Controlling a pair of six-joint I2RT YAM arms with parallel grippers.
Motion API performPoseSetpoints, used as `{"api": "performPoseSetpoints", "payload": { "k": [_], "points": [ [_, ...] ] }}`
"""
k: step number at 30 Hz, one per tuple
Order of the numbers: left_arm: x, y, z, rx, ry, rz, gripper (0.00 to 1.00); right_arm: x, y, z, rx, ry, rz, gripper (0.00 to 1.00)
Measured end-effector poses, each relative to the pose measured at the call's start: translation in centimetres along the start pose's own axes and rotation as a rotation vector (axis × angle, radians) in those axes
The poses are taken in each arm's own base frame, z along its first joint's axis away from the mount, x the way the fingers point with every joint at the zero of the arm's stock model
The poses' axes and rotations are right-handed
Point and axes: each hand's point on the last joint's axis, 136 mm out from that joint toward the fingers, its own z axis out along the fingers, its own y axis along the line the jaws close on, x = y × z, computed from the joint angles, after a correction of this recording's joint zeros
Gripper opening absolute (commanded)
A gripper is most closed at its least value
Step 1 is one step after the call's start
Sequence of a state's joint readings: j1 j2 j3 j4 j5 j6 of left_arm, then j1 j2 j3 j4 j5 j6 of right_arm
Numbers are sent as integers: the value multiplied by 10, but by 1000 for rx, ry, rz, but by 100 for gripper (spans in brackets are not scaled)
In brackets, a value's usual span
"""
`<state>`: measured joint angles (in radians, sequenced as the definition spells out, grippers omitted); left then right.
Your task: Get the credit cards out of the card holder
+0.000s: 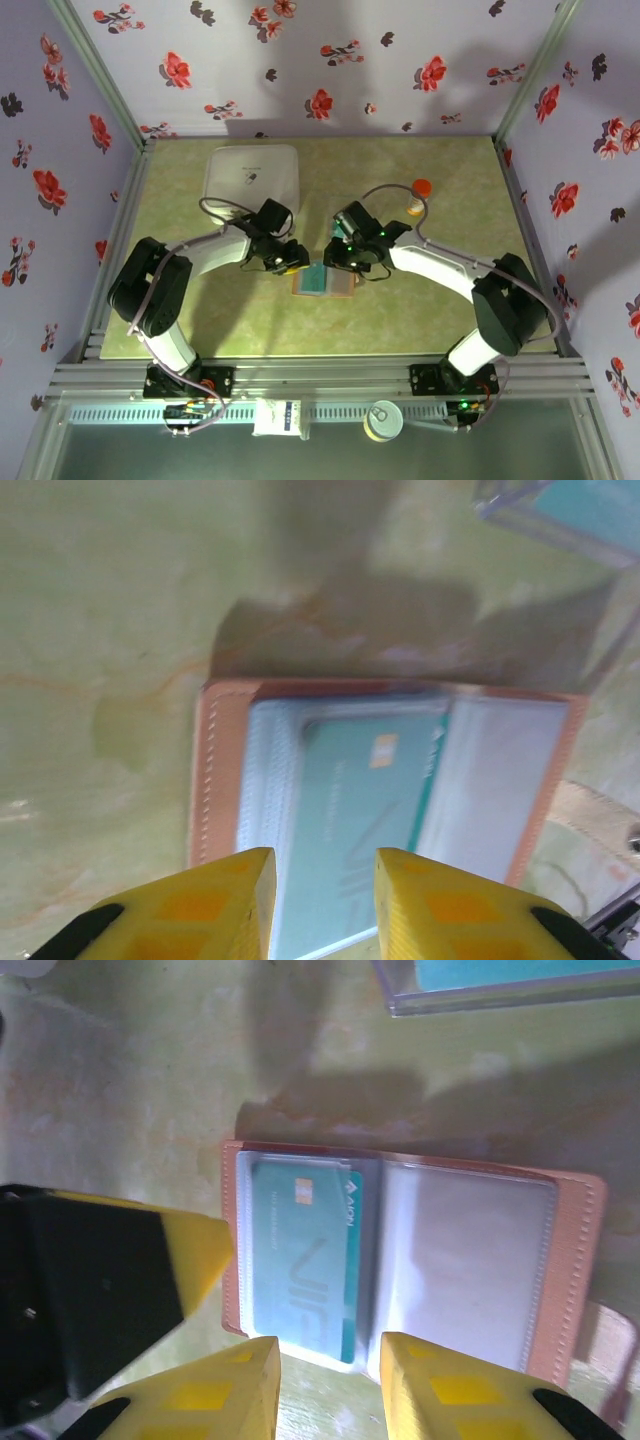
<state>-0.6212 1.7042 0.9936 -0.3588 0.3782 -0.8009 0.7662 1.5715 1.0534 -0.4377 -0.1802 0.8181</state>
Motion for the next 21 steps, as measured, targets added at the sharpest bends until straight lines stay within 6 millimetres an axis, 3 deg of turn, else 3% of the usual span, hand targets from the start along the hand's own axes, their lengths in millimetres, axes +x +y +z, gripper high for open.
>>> {"api": "performPoseSetpoints", "payload": {
  "k": [5, 21],
  "points": [
    [10, 11, 6, -13, 22, -11, 32, -2, 10, 9, -19, 20, -4, 33],
    [16, 9, 17, 21, 24, -22, 31, 4, 10, 25, -23, 63, -2, 33]
  ]
}}
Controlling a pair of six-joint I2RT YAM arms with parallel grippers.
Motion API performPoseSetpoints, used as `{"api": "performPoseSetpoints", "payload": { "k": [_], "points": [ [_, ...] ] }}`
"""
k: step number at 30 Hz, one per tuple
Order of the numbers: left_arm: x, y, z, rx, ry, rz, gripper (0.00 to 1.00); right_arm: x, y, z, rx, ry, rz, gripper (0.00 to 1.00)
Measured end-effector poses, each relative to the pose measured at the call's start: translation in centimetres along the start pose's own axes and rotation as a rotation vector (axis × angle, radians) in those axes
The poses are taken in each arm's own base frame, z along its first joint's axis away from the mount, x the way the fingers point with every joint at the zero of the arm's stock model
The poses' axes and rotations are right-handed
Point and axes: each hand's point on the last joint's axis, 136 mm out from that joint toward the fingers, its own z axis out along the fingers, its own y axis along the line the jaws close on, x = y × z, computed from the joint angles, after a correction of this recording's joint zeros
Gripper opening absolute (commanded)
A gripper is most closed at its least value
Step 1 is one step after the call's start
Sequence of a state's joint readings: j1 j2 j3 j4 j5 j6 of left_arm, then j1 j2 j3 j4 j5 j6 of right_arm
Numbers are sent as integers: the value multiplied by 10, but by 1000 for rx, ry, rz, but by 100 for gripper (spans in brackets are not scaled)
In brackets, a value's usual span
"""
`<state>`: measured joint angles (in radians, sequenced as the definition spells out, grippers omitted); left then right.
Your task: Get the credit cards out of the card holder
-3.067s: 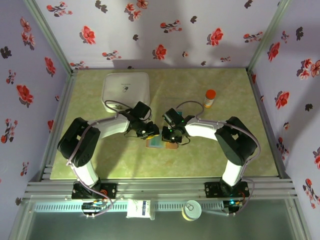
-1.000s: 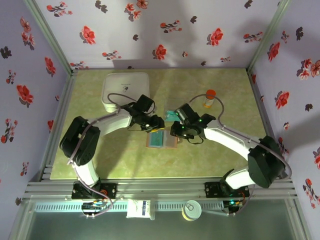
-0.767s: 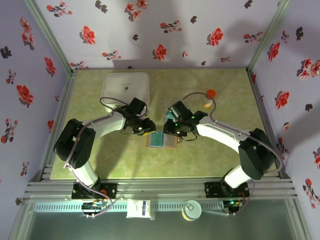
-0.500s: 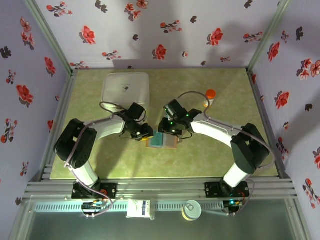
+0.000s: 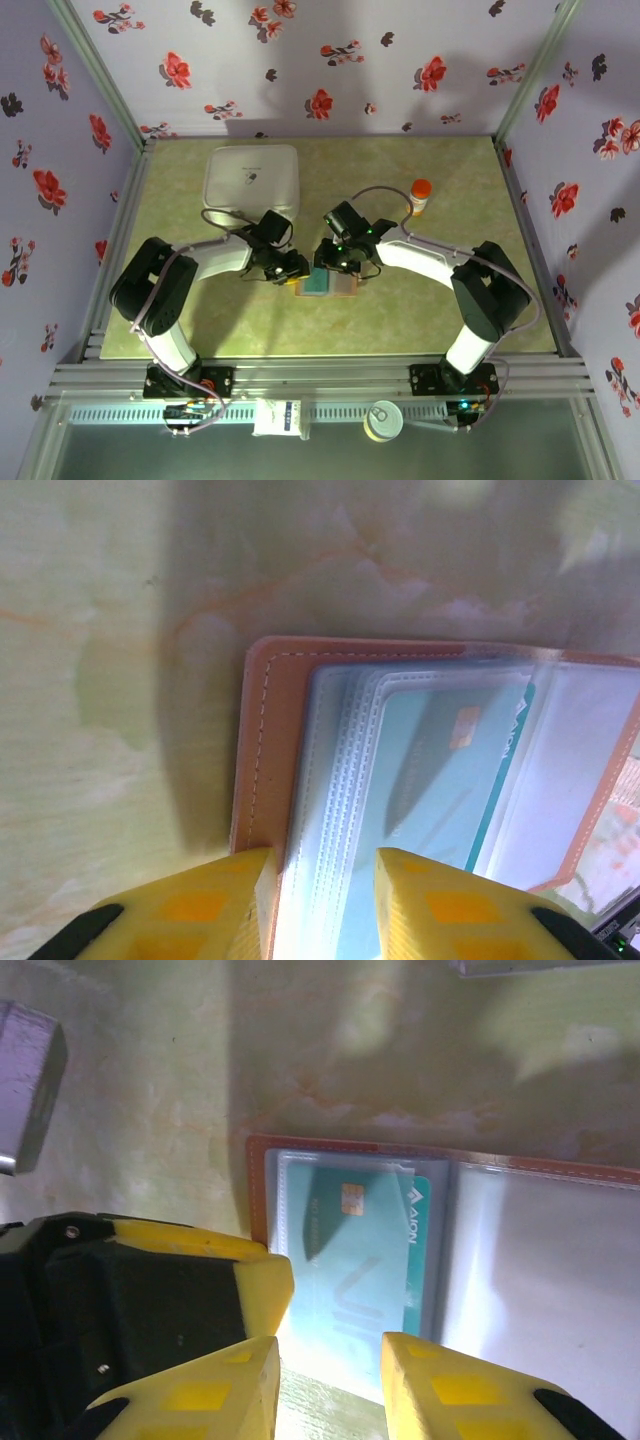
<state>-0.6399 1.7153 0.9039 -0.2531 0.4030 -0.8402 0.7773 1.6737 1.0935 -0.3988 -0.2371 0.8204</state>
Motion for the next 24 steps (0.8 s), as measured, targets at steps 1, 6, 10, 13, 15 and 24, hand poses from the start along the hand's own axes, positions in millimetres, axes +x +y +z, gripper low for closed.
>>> {"api": "performPoseSetpoints", "payload": {
  "k": [1, 6, 10, 13, 15, 24],
  "points": [
    [1, 0, 1, 1, 2, 1, 30, -1, 1, 0, -3, -2, -1, 33],
    [1, -1, -3, 3, -6, 3, 30, -1, 3, 1, -14, -2, -3, 32],
    [0, -3, -11, -3, -21, 7, 27, -2, 8, 2, -39, -4, -7, 31],
    [-3, -8, -14, 3, -28, 10, 24, -1, 10, 4, -58, 0, -8, 30],
    [-6, -12, -16, 9, -34, 14, 22, 0, 9, 8, -62, 9, -8, 29],
    [-5, -10, -10, 3, -14, 7, 16, 6, -2, 23, -46, 38, 3, 28]
  ]
}}
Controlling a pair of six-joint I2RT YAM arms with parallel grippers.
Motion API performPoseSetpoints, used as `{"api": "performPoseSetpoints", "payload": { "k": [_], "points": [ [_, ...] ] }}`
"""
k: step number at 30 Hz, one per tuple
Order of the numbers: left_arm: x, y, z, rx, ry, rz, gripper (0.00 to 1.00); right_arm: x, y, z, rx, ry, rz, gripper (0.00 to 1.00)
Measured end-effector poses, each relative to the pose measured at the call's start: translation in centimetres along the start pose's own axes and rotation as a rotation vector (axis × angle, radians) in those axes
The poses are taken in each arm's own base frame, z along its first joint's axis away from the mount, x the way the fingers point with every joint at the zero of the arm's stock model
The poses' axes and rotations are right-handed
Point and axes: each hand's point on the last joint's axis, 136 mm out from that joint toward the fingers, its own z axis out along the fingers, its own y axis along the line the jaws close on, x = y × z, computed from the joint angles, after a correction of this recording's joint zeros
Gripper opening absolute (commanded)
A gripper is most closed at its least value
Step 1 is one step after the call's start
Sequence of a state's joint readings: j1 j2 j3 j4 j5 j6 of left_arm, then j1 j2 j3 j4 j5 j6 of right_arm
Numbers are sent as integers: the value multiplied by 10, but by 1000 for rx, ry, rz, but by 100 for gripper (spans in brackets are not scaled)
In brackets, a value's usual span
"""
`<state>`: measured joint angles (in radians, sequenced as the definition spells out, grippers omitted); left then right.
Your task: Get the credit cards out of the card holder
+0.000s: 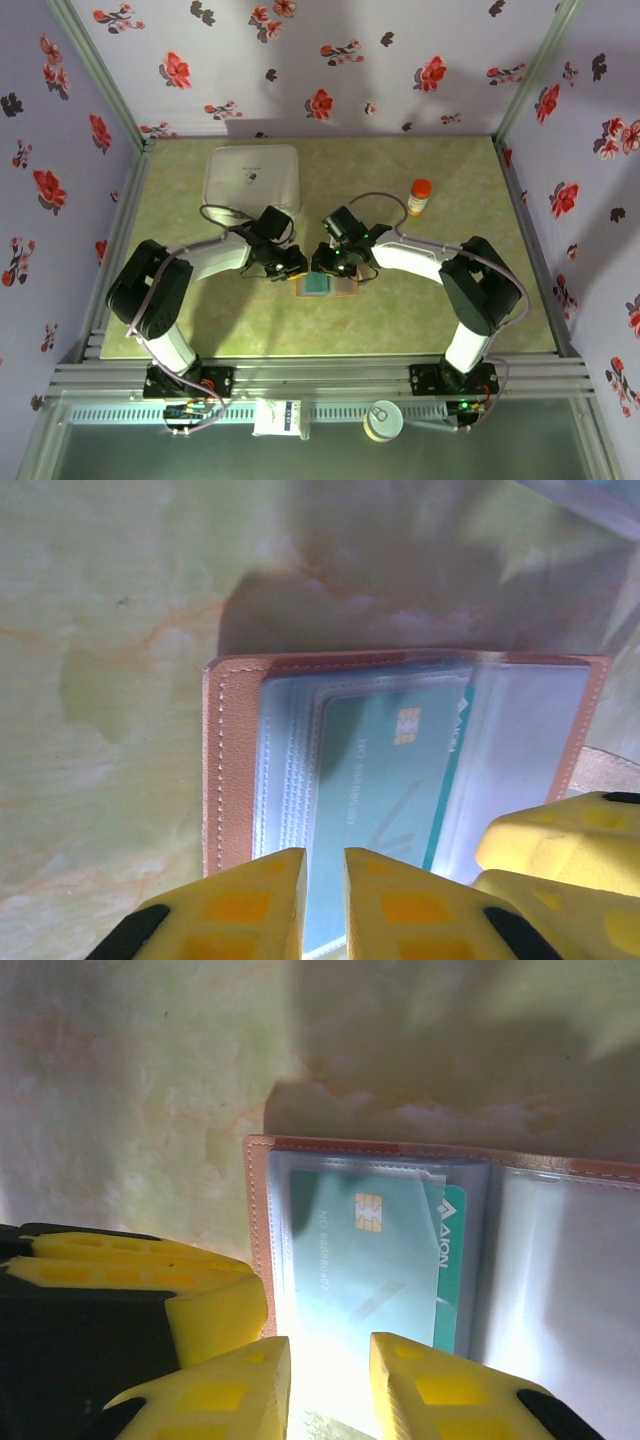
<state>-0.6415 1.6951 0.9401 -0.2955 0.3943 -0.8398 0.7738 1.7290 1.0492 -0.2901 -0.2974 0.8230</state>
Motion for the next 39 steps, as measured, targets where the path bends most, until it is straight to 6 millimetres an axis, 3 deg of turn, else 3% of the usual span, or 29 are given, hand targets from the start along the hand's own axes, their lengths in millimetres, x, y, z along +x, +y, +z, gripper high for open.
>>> {"api": "performPoseSetpoints", "payload": {
  "k": [6, 26, 39],
  "points": [
    [3, 8, 11, -21, 30, -15, 15, 1, -6, 5, 4, 15, 13, 27],
    [3, 10, 11, -18, 28, -19, 13, 3, -24, 13, 36, 36, 35, 27],
    [3, 11, 10, -22, 28, -21, 13, -3, -34, 1, 67, -5, 36, 27]
  ]
}}
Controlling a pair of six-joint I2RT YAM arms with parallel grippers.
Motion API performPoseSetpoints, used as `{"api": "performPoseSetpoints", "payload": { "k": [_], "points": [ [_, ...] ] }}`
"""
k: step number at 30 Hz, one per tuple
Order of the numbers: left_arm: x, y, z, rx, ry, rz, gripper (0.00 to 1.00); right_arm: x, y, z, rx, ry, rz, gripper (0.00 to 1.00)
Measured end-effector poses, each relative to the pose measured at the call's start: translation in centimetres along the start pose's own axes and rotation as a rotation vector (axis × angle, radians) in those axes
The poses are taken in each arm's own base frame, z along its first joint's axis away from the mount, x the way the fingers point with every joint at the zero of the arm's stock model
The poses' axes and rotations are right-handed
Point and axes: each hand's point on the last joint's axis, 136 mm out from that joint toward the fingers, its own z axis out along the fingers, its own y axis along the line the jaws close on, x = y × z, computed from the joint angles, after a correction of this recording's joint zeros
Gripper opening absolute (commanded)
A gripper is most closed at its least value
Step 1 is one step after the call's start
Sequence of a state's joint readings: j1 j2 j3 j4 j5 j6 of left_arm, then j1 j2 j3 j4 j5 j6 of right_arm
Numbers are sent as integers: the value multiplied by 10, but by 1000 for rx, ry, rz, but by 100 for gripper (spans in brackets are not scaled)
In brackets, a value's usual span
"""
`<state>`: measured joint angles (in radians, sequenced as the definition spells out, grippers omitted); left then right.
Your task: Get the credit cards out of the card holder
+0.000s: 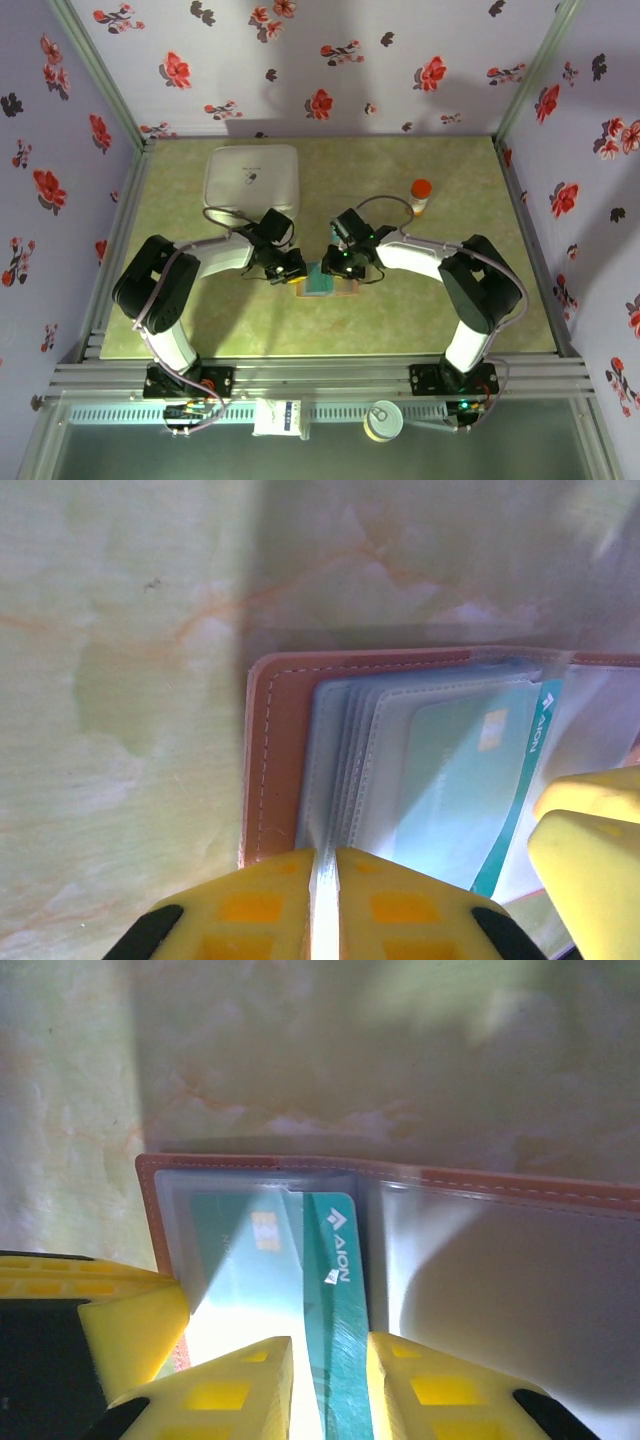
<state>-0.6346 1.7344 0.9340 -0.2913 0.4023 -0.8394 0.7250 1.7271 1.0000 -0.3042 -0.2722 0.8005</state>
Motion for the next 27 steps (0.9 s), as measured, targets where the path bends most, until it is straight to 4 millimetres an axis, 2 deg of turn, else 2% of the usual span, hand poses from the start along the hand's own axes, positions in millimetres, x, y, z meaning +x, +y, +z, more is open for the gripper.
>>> {"api": "performPoseSetpoints", "payload": {
  "k": [8, 13, 16, 21, 27],
  "points": [
    [-1, 0, -9, -27, -13, -2, 13, 0, -4, -6, 4, -8, 0, 27],
    [-7, -13, -22, -8, -41, 14, 15, 1, -2, -6, -20, -3, 3, 27],
    [-9, -24, -25, 8, -50, 32, 13, 0, 2, -5, -39, -6, -1, 27],
    [-2, -37, -18, 15, -33, 70, 5, -4, 9, -5, -80, -14, 5, 27],
    [2, -26, -4, -29, -8, 61, 1, -10, 12, -3, -121, -24, 20, 26]
  ]
}}
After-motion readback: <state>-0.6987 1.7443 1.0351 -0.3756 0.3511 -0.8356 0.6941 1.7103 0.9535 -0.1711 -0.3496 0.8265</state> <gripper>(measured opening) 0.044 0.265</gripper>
